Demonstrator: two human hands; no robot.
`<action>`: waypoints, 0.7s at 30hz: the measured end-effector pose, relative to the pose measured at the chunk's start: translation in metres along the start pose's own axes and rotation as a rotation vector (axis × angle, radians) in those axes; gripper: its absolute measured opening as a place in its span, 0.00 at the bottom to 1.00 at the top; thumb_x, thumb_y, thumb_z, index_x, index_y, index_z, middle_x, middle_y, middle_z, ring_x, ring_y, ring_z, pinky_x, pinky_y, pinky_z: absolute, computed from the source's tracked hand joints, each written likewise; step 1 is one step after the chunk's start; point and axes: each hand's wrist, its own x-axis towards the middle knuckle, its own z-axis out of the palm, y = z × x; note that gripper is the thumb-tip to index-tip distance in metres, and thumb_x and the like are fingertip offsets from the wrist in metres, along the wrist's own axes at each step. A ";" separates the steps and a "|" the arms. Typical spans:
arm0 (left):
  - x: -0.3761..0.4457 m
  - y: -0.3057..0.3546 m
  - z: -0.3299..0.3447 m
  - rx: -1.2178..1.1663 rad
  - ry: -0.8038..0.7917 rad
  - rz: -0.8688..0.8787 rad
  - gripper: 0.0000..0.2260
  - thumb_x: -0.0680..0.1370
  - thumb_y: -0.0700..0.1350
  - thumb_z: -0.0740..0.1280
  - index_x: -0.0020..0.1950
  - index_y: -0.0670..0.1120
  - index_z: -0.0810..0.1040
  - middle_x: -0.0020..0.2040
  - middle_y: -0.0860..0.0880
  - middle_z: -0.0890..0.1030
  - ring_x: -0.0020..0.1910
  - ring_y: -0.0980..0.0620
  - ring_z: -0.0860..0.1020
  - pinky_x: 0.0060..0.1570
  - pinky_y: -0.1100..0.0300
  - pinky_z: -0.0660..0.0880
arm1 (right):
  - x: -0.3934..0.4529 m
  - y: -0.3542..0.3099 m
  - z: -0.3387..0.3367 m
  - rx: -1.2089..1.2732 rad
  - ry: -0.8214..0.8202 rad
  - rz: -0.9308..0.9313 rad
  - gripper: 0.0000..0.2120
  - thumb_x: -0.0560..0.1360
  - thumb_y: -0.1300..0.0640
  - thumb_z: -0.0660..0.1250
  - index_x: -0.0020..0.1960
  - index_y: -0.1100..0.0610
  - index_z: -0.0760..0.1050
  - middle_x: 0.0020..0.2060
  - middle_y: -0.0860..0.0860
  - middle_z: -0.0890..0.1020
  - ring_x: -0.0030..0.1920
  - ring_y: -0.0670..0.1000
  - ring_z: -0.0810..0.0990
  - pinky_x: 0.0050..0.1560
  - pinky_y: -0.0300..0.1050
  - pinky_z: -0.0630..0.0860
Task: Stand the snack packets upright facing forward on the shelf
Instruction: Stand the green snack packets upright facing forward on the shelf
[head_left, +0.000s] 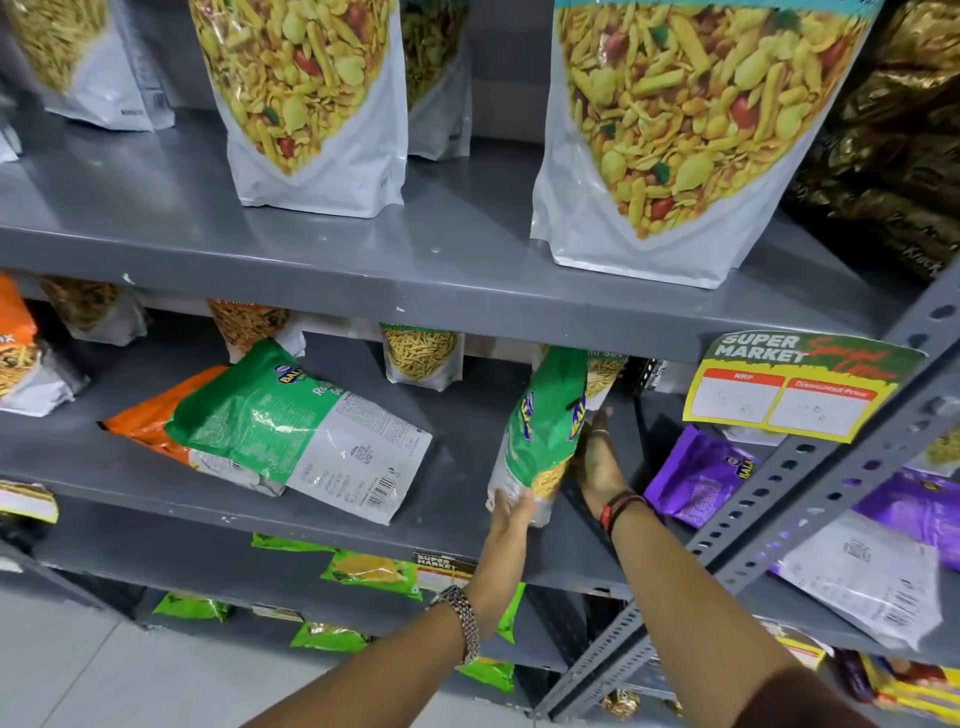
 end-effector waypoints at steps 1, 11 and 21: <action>0.003 0.003 0.002 -0.021 0.035 -0.001 0.46 0.66 0.73 0.56 0.78 0.53 0.48 0.79 0.54 0.53 0.77 0.53 0.55 0.77 0.49 0.52 | -0.001 0.004 -0.005 -0.010 0.008 -0.017 0.33 0.77 0.37 0.38 0.65 0.53 0.70 0.60 0.50 0.75 0.58 0.53 0.75 0.53 0.44 0.74; 0.055 0.036 0.000 -0.048 0.068 0.002 0.33 0.75 0.67 0.48 0.76 0.51 0.58 0.77 0.52 0.61 0.75 0.52 0.61 0.74 0.58 0.56 | -0.031 0.030 -0.034 0.056 0.204 -0.097 0.26 0.80 0.44 0.46 0.73 0.56 0.61 0.72 0.54 0.67 0.71 0.55 0.67 0.72 0.52 0.64; 0.049 0.019 -0.040 0.088 0.079 -0.056 0.24 0.79 0.59 0.52 0.69 0.46 0.67 0.68 0.46 0.71 0.67 0.48 0.70 0.71 0.50 0.64 | -0.029 0.058 -0.040 -0.072 0.325 0.106 0.10 0.78 0.61 0.57 0.52 0.64 0.74 0.41 0.55 0.77 0.39 0.52 0.75 0.36 0.43 0.74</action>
